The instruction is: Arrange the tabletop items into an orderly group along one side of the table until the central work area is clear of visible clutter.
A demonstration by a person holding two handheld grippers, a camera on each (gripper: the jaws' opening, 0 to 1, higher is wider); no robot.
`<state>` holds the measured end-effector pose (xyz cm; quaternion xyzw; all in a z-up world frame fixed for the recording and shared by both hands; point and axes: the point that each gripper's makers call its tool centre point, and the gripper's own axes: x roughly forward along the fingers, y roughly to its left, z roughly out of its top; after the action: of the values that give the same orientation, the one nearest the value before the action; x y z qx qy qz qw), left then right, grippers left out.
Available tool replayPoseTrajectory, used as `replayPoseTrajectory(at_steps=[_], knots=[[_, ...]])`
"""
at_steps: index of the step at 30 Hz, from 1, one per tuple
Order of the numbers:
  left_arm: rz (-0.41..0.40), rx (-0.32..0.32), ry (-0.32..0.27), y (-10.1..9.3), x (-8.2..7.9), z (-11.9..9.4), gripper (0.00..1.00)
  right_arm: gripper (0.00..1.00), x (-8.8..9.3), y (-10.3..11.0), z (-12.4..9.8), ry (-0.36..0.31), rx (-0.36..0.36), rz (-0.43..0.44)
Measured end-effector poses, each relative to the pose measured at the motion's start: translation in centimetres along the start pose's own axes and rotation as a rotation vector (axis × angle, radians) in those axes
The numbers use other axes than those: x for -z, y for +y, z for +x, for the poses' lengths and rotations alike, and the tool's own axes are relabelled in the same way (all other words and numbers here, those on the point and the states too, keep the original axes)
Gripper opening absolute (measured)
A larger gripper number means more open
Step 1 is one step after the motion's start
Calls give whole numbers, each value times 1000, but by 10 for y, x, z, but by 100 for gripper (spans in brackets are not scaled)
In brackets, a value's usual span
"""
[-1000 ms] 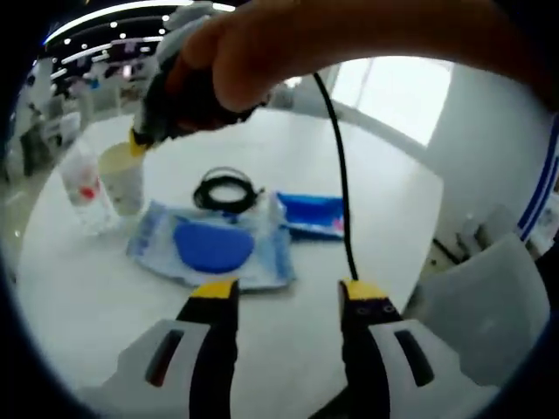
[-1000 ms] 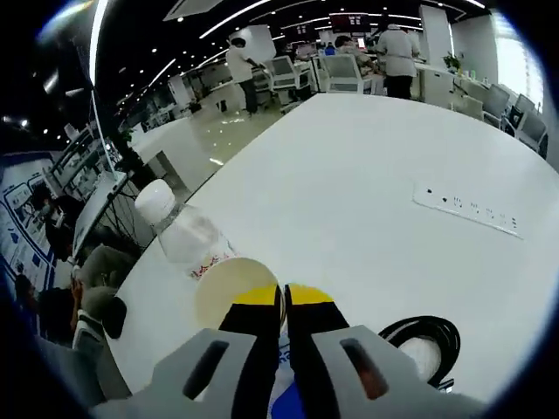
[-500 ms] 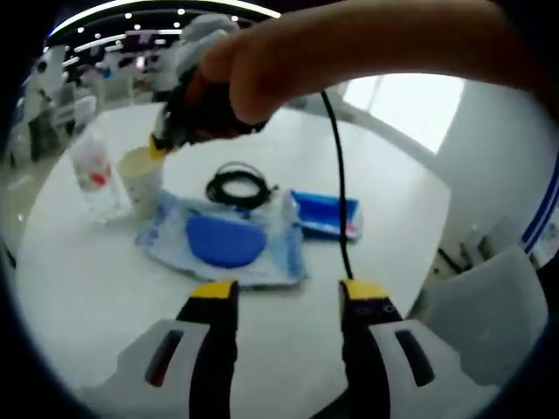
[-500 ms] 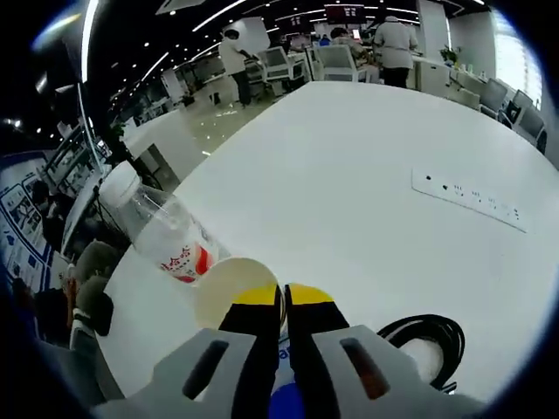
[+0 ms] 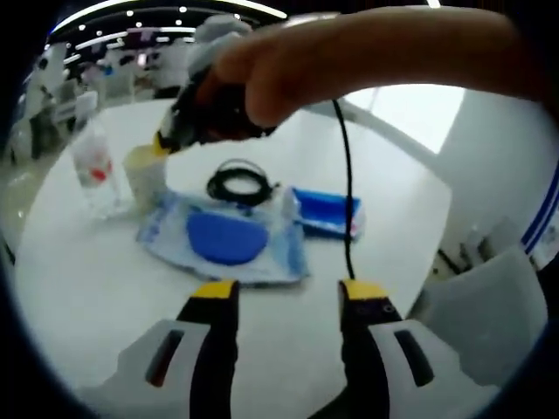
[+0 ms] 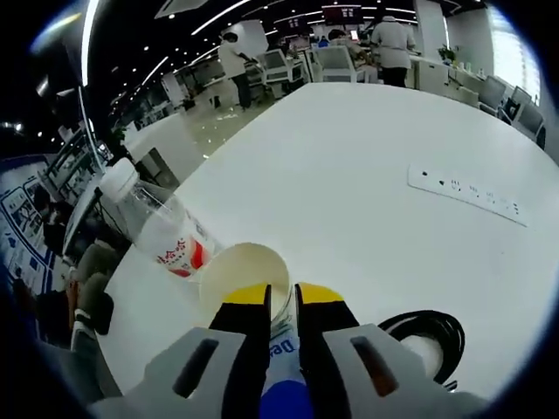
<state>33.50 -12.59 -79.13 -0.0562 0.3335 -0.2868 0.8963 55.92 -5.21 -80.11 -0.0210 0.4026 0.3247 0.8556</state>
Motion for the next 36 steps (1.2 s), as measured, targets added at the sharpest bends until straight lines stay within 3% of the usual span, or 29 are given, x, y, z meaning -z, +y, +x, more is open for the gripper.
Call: replayPoseTrajectory(at_steps=[4, 10, 20, 22, 25, 36], knots=[[-9, -1, -3, 1, -1, 0, 43, 20, -3, 1, -3, -18, -18, 1], [-20, -19, 7, 6, 2, 0, 43, 24, -10, -3, -16, -55, -23, -18], [-14, -29, -22, 6, -4, -2, 43, 35, -13, -6, -52, -125, -40, -65], [2, -34, -19, 6, -4, -2, 50, 39, -9, -3, -60, -135, -45, -90], [9, -28, -15, 3, -4, -2, 52, 45, -4, -1, -70, -140, -54, -108], [17, -12, -27, -2, -7, -2, 50, 55, 25, -14, -118, -173, -28, -160]])
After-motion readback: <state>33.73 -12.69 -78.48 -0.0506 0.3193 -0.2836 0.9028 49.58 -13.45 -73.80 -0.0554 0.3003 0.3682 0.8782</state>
